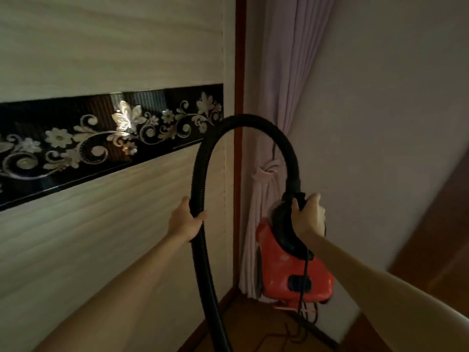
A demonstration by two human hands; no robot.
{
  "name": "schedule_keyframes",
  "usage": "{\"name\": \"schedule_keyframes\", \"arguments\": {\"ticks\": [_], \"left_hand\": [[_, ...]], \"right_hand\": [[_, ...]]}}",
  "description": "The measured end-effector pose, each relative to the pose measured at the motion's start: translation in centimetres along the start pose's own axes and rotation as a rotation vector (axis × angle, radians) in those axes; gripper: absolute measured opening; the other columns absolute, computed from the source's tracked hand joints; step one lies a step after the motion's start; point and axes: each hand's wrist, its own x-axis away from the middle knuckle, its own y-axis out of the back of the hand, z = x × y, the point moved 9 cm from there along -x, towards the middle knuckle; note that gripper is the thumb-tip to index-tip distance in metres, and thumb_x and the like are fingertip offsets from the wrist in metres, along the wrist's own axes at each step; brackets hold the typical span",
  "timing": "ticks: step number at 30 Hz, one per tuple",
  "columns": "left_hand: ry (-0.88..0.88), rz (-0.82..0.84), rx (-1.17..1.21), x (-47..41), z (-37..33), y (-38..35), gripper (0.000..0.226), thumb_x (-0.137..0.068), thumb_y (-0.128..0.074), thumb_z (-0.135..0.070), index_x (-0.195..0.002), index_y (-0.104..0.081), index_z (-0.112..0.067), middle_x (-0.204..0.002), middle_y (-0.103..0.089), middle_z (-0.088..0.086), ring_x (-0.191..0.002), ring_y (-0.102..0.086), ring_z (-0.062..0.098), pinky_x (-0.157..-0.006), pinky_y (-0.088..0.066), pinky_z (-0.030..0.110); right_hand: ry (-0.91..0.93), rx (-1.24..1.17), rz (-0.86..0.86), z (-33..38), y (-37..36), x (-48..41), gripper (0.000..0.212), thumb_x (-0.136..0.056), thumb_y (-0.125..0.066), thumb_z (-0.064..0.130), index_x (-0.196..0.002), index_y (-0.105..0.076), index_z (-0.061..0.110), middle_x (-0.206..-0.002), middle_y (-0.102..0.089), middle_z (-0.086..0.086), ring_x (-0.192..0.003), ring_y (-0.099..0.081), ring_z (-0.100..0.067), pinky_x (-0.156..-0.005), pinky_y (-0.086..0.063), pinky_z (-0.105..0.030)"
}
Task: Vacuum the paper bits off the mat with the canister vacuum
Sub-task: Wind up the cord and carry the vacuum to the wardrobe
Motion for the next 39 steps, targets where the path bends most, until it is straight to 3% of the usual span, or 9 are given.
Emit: {"name": "schedule_keyframes", "arguments": {"ticks": [4, 9, 12, 18, 26, 33, 37, 39], "left_hand": [[-0.125, 0.119, 0.027, -2.8, -1.3, -1.1, 0.032, -0.093, -0.065, -0.034, -0.113, -0.047, -0.017, -0.099, -0.059, -0.001, -0.075, -0.059, 0.015, -0.052, -0.048, 0.026], [-0.19, 0.264, 0.016, -4.6, -2.1, -3.9, 0.038, -0.093, -0.063, -0.038, -0.12, -0.048, -0.014, -0.118, -0.063, 0.007, -0.094, -0.063, 0.025, -0.076, -0.054, 0.033], [-0.235, 0.351, 0.016, -4.4, -3.5, -6.8, 0.052, -0.094, -0.063, -0.037, -0.136, -0.045, -0.012, -0.131, -0.06, 0.011, -0.111, -0.062, 0.032, -0.089, -0.053, 0.037], [-0.277, 0.474, 0.006, -3.4, -4.2, -12.2, 0.059, -0.097, -0.059, -0.034, -0.148, -0.035, -0.019, -0.139, -0.055, 0.01, -0.118, -0.058, 0.031, -0.093, -0.049, 0.034], [-0.269, 0.59, -0.073, -1.4, 1.4, -20.7, 0.05, -0.097, -0.06, -0.028, -0.141, -0.041, -0.016, -0.135, -0.057, 0.011, -0.117, -0.059, 0.032, -0.09, -0.048, 0.035], [-0.22, 0.674, -0.104, -0.3, 7.7, -26.5, 0.048, -0.099, -0.057, -0.027, -0.142, -0.039, -0.017, -0.135, -0.057, 0.011, -0.116, -0.058, 0.029, -0.09, -0.046, 0.031], [-0.15, 0.699, -0.079, 0.5, 12.4, -29.8, 0.046, -0.098, -0.059, -0.029, -0.138, -0.044, -0.014, -0.127, -0.06, 0.008, -0.111, -0.06, 0.028, -0.092, -0.051, 0.037], [-0.096, 0.715, -0.067, 1.1, 15.8, -31.5, 0.044, -0.097, -0.059, -0.031, -0.135, -0.046, -0.015, -0.122, -0.061, 0.005, -0.106, -0.061, 0.025, -0.089, -0.053, 0.037]], "right_hand": [[-0.099, 0.017, -0.138, -0.3, 1.2, 2.3, 0.022, -0.1, -0.05, 0.028, -0.097, -0.036, 0.011, -0.077, -0.052, -0.006, -0.064, -0.056, -0.028, -0.048, -0.045, -0.036], [-0.235, 0.04, -0.268, -1.7, 2.9, 6.8, 0.022, -0.099, -0.05, 0.029, -0.101, -0.037, 0.011, -0.079, -0.055, -0.006, -0.065, -0.059, -0.026, -0.051, -0.052, -0.04], [-0.301, 0.054, -0.319, -2.8, 3.5, 9.5, 0.023, -0.1, -0.05, 0.028, -0.103, -0.038, 0.009, -0.089, -0.058, -0.009, -0.072, -0.061, -0.029, -0.045, -0.043, -0.03], [-0.468, 0.074, -0.376, -7.5, 3.4, 13.5, 0.024, -0.1, -0.051, 0.026, -0.109, -0.038, 0.007, -0.088, -0.056, -0.007, -0.071, -0.058, -0.024, -0.053, -0.051, -0.036], [-0.58, 0.131, -0.373, -16.5, -0.6, 17.1, 0.023, -0.099, -0.051, 0.027, -0.104, -0.037, 0.009, -0.098, -0.066, -0.018, -0.082, -0.068, -0.033, -0.051, -0.047, -0.031], [-0.67, 0.144, -0.308, -23.4, -4.9, 18.3, 0.024, -0.1, -0.05, 0.028, -0.105, -0.038, 0.007, -0.089, -0.065, -0.016, -0.064, -0.057, -0.022, -0.046, -0.044, -0.029], [-0.697, 0.102, -0.223, -27.8, -8.8, 19.3, 0.021, -0.1, -0.05, 0.028, -0.104, -0.038, 0.011, -0.077, -0.064, -0.009, -0.057, -0.064, -0.022, -0.046, -0.056, -0.042], [-0.706, 0.082, -0.175, -30.1, -11.0, 19.9, 0.02, -0.1, -0.049, 0.027, -0.102, -0.038, 0.011, -0.07, -0.061, -0.007, -0.051, -0.063, -0.022, -0.041, -0.054, -0.039]]}}
